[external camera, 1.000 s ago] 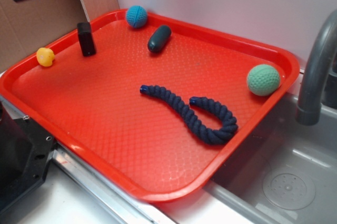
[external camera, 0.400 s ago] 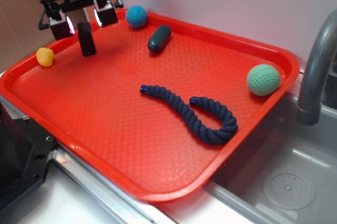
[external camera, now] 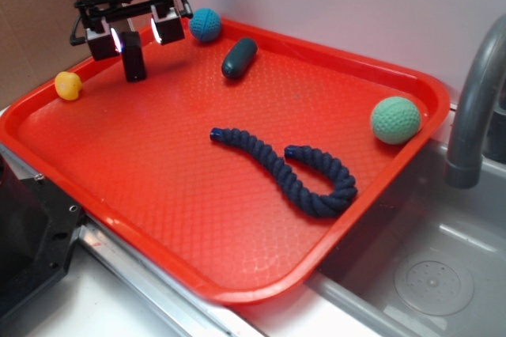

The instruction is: Grab the black box.

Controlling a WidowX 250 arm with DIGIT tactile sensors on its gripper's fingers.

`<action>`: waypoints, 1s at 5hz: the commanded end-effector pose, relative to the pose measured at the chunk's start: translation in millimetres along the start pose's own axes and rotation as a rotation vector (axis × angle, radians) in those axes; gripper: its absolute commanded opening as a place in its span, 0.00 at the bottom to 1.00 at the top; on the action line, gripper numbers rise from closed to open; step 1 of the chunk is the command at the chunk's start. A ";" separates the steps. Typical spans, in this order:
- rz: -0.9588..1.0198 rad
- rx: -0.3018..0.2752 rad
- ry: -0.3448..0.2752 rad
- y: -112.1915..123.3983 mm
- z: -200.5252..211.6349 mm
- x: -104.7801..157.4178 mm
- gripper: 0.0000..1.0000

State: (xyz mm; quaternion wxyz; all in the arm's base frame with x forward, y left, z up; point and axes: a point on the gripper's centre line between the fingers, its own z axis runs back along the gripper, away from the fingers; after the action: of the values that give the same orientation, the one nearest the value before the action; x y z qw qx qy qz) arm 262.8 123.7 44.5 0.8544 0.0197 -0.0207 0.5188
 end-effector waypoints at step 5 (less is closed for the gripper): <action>-0.056 0.020 -0.088 13.2 0.0 13.6 0.00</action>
State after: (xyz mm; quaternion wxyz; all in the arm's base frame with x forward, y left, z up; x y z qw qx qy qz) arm 260.1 134.1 25.5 0.8675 0.0527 -0.0180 0.4944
